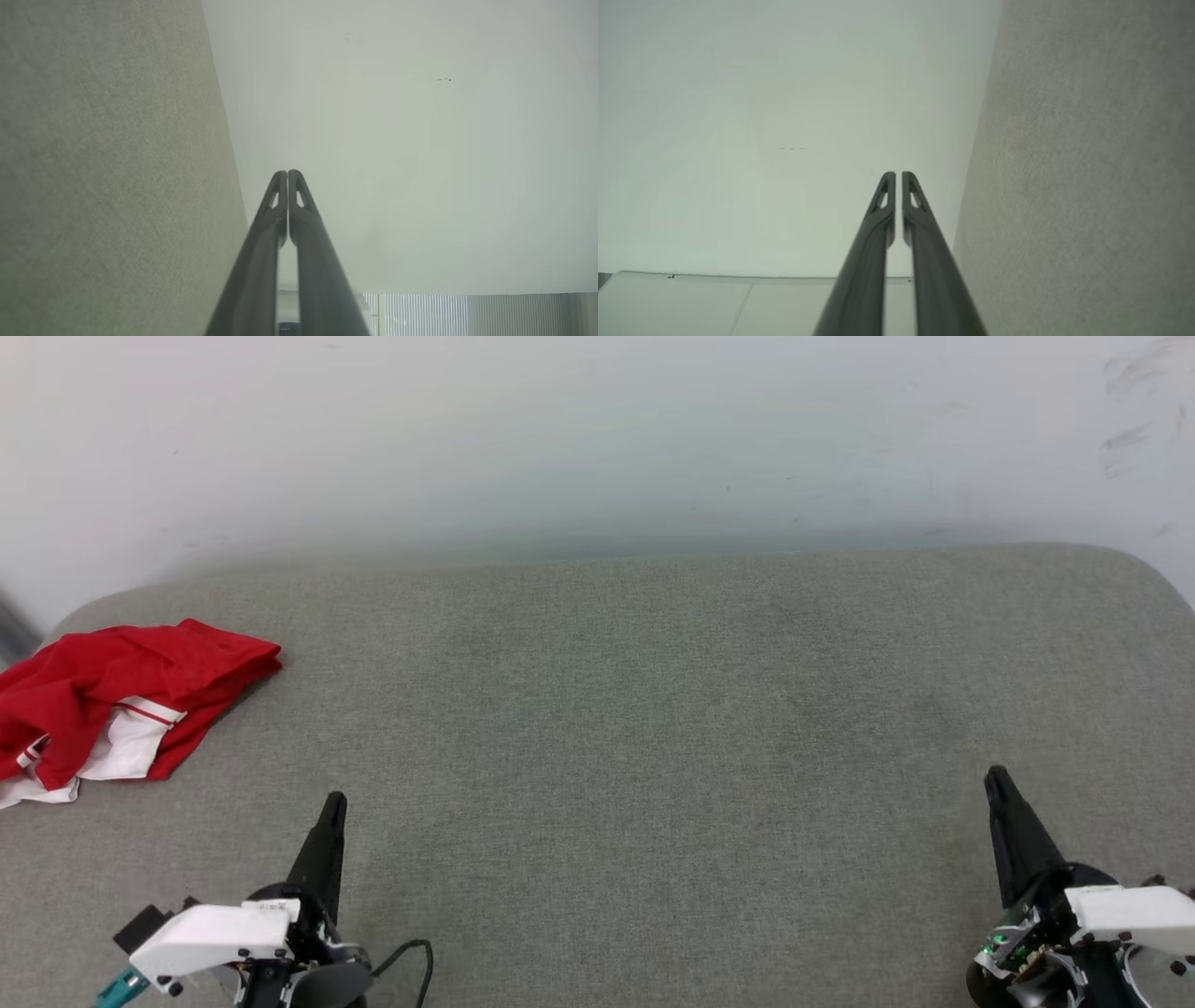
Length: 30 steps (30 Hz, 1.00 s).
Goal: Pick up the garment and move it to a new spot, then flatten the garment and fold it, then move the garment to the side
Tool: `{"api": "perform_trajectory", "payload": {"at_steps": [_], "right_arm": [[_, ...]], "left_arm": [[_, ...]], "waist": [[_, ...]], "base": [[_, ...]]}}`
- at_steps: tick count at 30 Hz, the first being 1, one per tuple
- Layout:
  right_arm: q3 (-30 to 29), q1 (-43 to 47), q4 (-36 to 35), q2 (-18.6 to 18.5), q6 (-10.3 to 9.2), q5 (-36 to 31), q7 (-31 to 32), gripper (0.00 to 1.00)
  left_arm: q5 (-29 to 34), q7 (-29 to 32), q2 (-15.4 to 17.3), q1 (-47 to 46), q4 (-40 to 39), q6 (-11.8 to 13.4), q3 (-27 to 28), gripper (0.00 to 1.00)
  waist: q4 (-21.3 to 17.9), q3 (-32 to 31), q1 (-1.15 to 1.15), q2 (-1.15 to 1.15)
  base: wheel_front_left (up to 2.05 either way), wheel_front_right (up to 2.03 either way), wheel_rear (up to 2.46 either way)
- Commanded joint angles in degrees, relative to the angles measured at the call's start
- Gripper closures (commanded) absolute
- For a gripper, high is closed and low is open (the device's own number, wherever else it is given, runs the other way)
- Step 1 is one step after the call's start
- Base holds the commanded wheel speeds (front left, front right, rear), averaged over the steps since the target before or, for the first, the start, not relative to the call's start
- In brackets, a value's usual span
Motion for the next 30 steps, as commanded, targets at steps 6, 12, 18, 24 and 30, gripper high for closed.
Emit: {"api": "perform_trajectory", "payload": {"at_steps": [6, 12, 18, 24, 30], "right_arm": [[1.03, 1.29, 0.53, 0.04, -0.01, -0.37, -1.02, 0.0], [2.4, 1.74, -0.32, 0.04, 0.0, -1.51, -2.77, 0.0], [3.22, 2.07, -0.4, 0.04, 0.0, -3.75, -4.39, 0.0], [3.05, 2.19, -0.54, 0.04, 0.0, -9.13, -5.88, 0.0], [2.4, 1.84, -0.58, 0.03, 0.01, -17.99, -7.31, 0.0]], "left_arm": [[0.46, -1.04, -0.09, 1.55, 0.33, 0.04, -0.45, 0.0], [1.34, -2.77, -0.07, 2.51, -1.04, 0.02, -0.7, 0.0], [2.4, -4.37, -0.05, 3.5, -1.9, 0.01, -0.77, 0.0], [5.0, -5.87, -0.03, 4.13, -2.43, -0.01, 0.63, 0.0], [7.33, -7.27, -0.01, 4.57, -1.8, -0.02, 2.22, 0.0]], "waist": [[0.0, 0.04, 0.0, 0.0], [0.0, 0.08, 0.0, 0.0], [-0.01, 0.07, 0.0, 0.0], [-0.08, 0.09, 0.0, 0.0], [-0.17, 0.13, 0.0, 0.0]], "base": [[0.0, 0.0, 0.0], [0.0, 0.0, 0.0], [0.0, 0.0, 0.0], [0.0, 0.0, 0.0], [0.0, 0.0, 0.0]]}}
